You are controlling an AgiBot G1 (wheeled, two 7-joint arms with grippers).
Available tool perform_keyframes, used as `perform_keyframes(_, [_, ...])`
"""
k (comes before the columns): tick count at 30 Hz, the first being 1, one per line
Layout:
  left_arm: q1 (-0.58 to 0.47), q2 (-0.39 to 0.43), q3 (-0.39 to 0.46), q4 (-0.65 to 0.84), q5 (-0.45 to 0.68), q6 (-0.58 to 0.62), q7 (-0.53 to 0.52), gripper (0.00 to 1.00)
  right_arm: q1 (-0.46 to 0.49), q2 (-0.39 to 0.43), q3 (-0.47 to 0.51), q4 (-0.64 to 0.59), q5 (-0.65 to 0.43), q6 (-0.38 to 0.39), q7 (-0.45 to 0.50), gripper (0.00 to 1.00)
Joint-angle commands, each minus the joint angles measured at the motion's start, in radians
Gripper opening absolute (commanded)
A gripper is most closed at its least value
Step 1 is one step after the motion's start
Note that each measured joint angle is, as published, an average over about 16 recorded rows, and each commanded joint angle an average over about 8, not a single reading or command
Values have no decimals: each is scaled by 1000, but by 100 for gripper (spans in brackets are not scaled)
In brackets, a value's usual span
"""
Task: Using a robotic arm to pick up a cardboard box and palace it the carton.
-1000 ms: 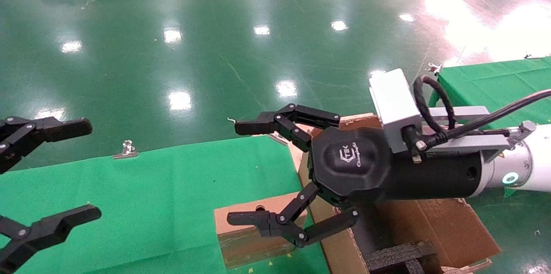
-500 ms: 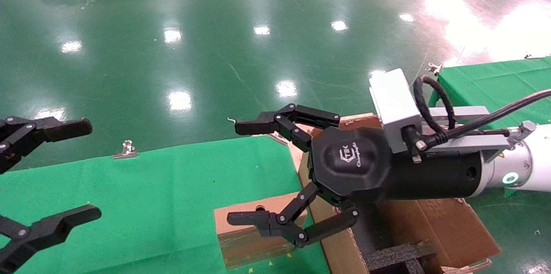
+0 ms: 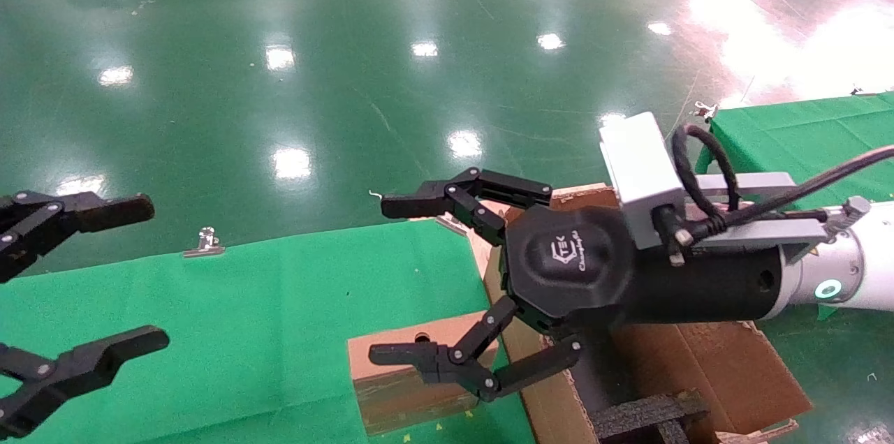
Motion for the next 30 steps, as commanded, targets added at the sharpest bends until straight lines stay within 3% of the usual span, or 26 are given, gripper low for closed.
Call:
perform_keyframes(1, [0, 0, 0, 0, 0, 0, 0, 0, 1, 1, -3, 2, -3, -4, 1, 100])
perform_keyframes(8, [0, 0, 0, 0, 0, 0, 0, 0, 119, -23, -86, -51, -175, -34, 37, 100])
perform_keyframes(19, [0, 0, 0, 0, 0, 0, 0, 0, 327, -144, -291, -179, -461, -74, 26, 100])
perform_keyframes(30, [0, 0, 0, 0, 0, 0, 0, 0, 484, -285, -512, -356, -614, -76, -61, 100])
